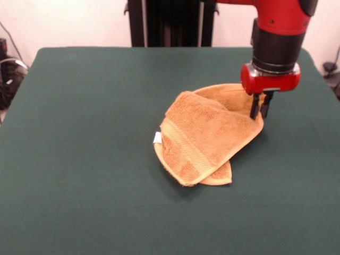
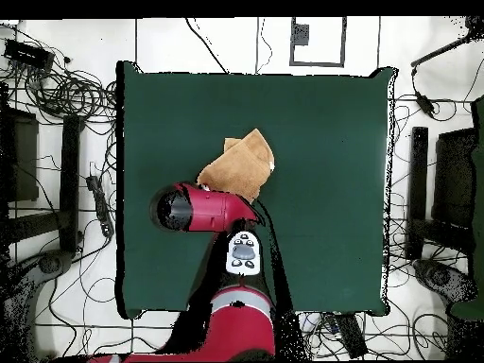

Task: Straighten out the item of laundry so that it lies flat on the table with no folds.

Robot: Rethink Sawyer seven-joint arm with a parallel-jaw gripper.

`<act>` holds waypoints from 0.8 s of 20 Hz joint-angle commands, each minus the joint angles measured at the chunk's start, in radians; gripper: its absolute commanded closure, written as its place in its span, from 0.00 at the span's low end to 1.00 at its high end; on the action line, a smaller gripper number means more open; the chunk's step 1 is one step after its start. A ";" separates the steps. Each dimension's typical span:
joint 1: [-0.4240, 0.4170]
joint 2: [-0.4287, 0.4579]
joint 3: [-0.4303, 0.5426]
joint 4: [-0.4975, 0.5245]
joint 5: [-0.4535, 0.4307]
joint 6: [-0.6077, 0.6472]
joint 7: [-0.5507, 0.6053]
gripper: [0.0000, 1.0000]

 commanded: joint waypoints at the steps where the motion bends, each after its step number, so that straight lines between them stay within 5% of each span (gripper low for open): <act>1: 0.067 0.041 -0.010 0.021 0.077 0.014 0.297 1.00; 16: 0.054 0.034 -0.002 0.042 0.100 0.023 0.263 1.00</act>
